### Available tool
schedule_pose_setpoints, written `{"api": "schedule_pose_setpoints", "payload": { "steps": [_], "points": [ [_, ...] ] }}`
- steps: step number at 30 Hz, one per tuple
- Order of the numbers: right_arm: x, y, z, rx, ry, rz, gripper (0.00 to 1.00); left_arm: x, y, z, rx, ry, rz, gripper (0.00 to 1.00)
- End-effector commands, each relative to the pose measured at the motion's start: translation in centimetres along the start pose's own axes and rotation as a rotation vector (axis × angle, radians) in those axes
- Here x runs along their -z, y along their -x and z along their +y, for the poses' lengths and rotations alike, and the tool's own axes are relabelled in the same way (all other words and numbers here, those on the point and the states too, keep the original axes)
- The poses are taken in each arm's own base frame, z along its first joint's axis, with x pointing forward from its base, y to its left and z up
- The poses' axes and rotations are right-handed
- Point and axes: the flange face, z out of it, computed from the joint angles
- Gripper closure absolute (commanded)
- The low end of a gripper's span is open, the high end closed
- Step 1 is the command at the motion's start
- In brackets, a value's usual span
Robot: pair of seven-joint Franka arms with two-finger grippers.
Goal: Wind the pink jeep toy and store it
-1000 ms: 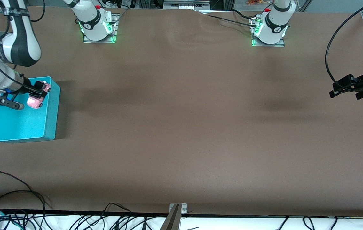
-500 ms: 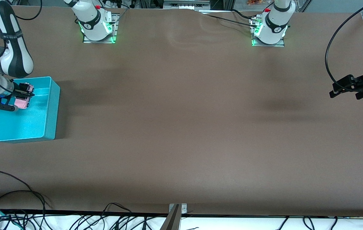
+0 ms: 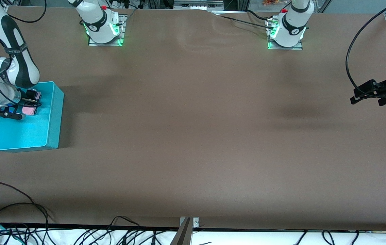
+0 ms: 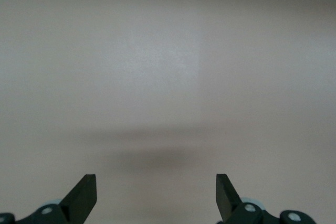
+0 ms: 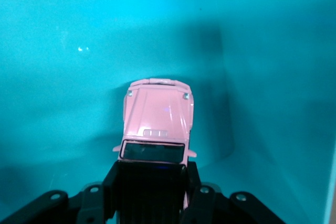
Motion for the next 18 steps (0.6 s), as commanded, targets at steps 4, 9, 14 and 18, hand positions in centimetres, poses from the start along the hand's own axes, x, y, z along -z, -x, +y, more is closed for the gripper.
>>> {"api": "schedule_pose_setpoints", "payload": {
  "steps": [4,9,14,18],
  "points": [
    [-1.6,-0.1,-0.1,0.015,0.001,0.023,1.0,0.5,-0.3,0.0,0.009,0.031,-0.003,0.0],
    [-2.0,-0.1,0.2,0.003,-0.005,0.024,0.9,0.5,-0.3,-0.1,0.011,0.031,-0.003,0.0],
    [-2.0,-0.1,0.1,0.004,-0.005,0.024,0.7,0.5,-0.3,-0.1,0.011,0.031,-0.003,0.0],
    [-1.9,-0.2,0.0,0.005,-0.007,0.026,0.52,0.5,-0.3,-0.1,0.011,0.031,-0.003,0.0]
  ]
}}
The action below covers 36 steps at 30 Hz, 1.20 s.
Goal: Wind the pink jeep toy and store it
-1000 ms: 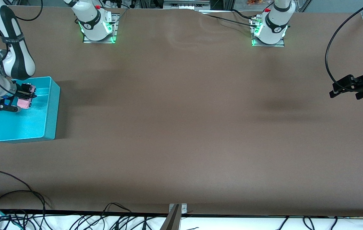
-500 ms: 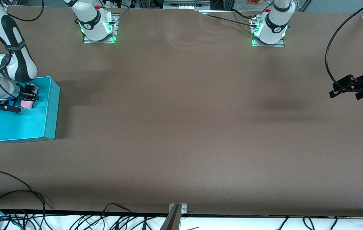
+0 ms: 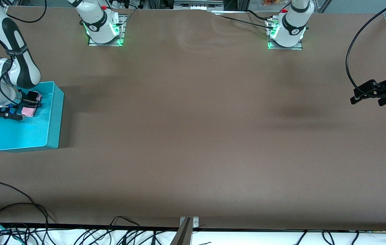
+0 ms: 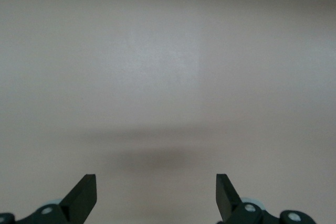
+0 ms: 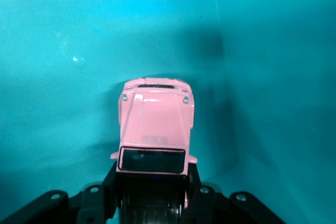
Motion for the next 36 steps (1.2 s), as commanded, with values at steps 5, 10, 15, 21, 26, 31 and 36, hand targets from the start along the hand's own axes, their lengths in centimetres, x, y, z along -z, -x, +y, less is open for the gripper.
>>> {"api": "schedule_pose_setpoints", "payload": {
  "steps": [5,10,15,21,26,31,36],
  "points": [
    [-0.9,0.1,-0.2,0.009,-0.001,0.002,0.36,0.5,-0.3,-0.1,0.011,0.031,-0.003,0.0],
    [-0.9,0.1,-0.2,0.009,-0.001,0.002,0.23,0.4,-0.3,-0.1,0.011,0.031,-0.004,0.0],
    [-0.7,0.1,-0.1,0.007,-0.001,0.005,0.09,0.4,-0.3,0.0,0.009,0.031,-0.004,0.0],
    [0.6,0.1,0.2,0.007,0.001,0.019,0.0,0.4,-0.3,-0.1,0.011,0.031,-0.004,0.0],
    [3.1,0.5,0.9,0.0,0.005,0.024,0.0,0.4,-0.3,-0.1,0.009,0.031,-0.004,0.0],
    [6.0,1.0,0.7,0.004,0.007,0.023,0.0,0.4,-0.3,-0.1,0.011,0.031,-0.004,0.0],
    [7.3,1.2,0.3,0.006,0.006,0.018,0.0,0.4,-0.3,-0.1,0.011,0.031,-0.004,0.0]
  ]
}}
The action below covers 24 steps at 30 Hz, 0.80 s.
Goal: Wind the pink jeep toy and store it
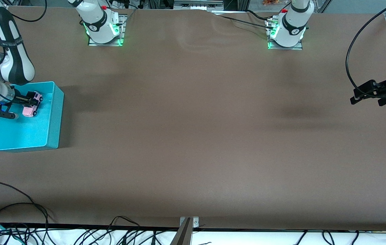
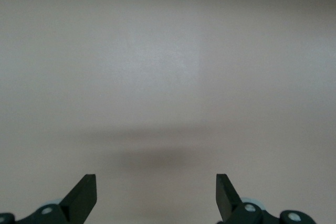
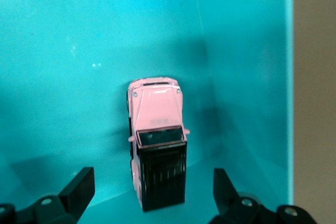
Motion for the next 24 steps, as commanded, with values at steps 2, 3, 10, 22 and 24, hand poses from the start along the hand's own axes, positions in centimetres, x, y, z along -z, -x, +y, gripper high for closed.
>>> {"api": "schedule_pose_setpoints", "payload": {
  "steps": [2,3,10,22,24],
  "points": [
    [2.8,0.9,-0.5,0.022,0.003,-0.003,0.0,0.4,-0.3,-0.1,0.011,0.031,-0.003,0.0],
    [3.6,1.0,-1.2,0.034,0.004,0.0,0.0,0.4,-0.3,-0.1,0.011,0.031,-0.003,0.0],
    [9.5,2.2,-3.9,0.084,0.02,0.011,0.0,0.5,-0.2,0.0,0.011,0.031,-0.002,0.0],
    [18.0,4.3,-7.2,-0.06,-0.041,0.102,0.0,0.4,-0.3,-0.1,0.011,0.031,-0.003,0.0],
    [19.7,4.6,-7.8,-0.084,-0.077,0.125,0.0,0.4,-0.3,-0.1,0.011,0.031,-0.003,0.0]
  ]
}}
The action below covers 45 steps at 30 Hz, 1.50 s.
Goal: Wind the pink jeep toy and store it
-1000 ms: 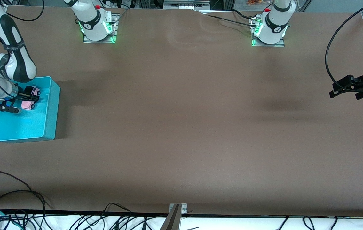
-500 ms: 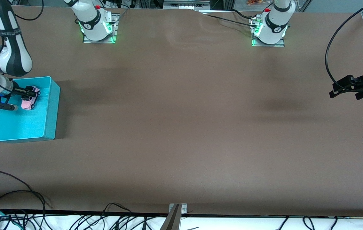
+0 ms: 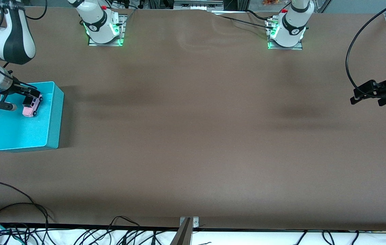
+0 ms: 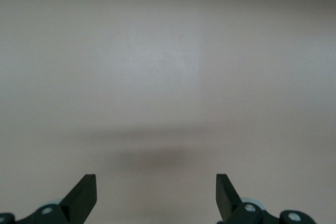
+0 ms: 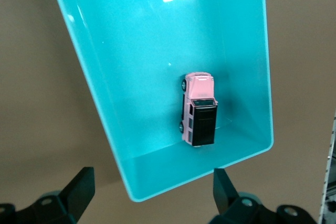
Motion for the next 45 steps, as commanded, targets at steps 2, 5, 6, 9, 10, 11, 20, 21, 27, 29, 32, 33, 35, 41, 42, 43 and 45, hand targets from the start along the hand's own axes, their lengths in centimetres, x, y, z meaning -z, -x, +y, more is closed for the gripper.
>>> {"api": "schedule_pose_setpoints", "payload": {
  "steps": [2,5,6,9,10,11,20,21,27,29,32,33,35,41,42,43,45],
  "points": [
    [5.6,1.0,-1.8,-0.108,-0.117,0.039,0.0,0.5,-0.3,0.0,0.011,0.031,-0.002,0.0],
    [9.0,0.7,-1.6,-0.138,-0.181,0.014,0.0,0.5,-0.3,0.0,0.011,0.031,-0.003,0.0],
    [10.1,0.8,-1.6,-0.142,-0.195,0.007,0.0,0.5,-0.3,0.0,0.011,0.031,-0.003,0.0],
    [13.3,0.7,-2.2,-0.143,-0.246,0.003,0.0,0.5,-0.3,0.0,0.011,0.031,-0.002,0.0],
    [14.2,0.7,-2.4,-0.151,-0.267,0.007,0.0,0.5,-0.3,-0.1,0.011,0.03,-0.003,0.0],
    [15.1,0.7,-2.6,-0.158,-0.289,0.012,0.0,0.5,-0.3,0.0,0.011,0.031,-0.003,0.0],
    [22.9,1.0,-6.2,-0.131,-0.369,0.083,0.0,0.5,-0.3,0.0,0.011,0.031,-0.003,0.0],
    [23.4,1.2,-6.8,-0.117,-0.369,0.088,0.0,0.5,-0.3,0.0,0.011,0.031,-0.003,0.0],
    [24.1,1.9,-8.9,0.008,-0.357,0.104,0.0,0.5,-0.3,0.0,0.011,0.031,-0.003,0.0],
    [24.2,2.0,-9.0,0.042,-0.356,0.111,0.0,0.5,-0.3,0.0,0.011,0.031,-0.002,0.0],
    [24.2,2.0,-9.1,0.045,-0.356,0.113,0.0,0.5,-0.3,0.0,0.011,0.031,-0.003,0.0],
    [24.2,2.0,-9.1,0.045,-0.356,0.113,0.0,0.5,-0.3,0.0,0.011,0.031,-0.003,0.0],
    [24.2,2.0,-9.1,0.05,-0.356,0.116,0.0,0.5,-0.3,0.0,0.009,0.031,-0.002,0.0],
    [24.0,2.0,-9.2,0.145,-0.351,0.127,0.0,0.5,-0.3,0.0,0.011,0.031,-0.003,0.0],
    [24.0,2.0,-9.2,0.16,-0.35,0.129,0.0,0.5,-0.3,0.0,0.011,0.031,-0.002,0.0],
    [24.0,2.0,-9.2,0.166,-0.35,0.129,0.0,0.5,-0.3,0.0,0.011,0.031,-0.003,0.0],
    [23.9,2.1,-9.3,0.174,-0.349,0.127,0.0,0.5,-0.3,0.0,0.011,0.031,-0.003,0.0]
  ]
}}
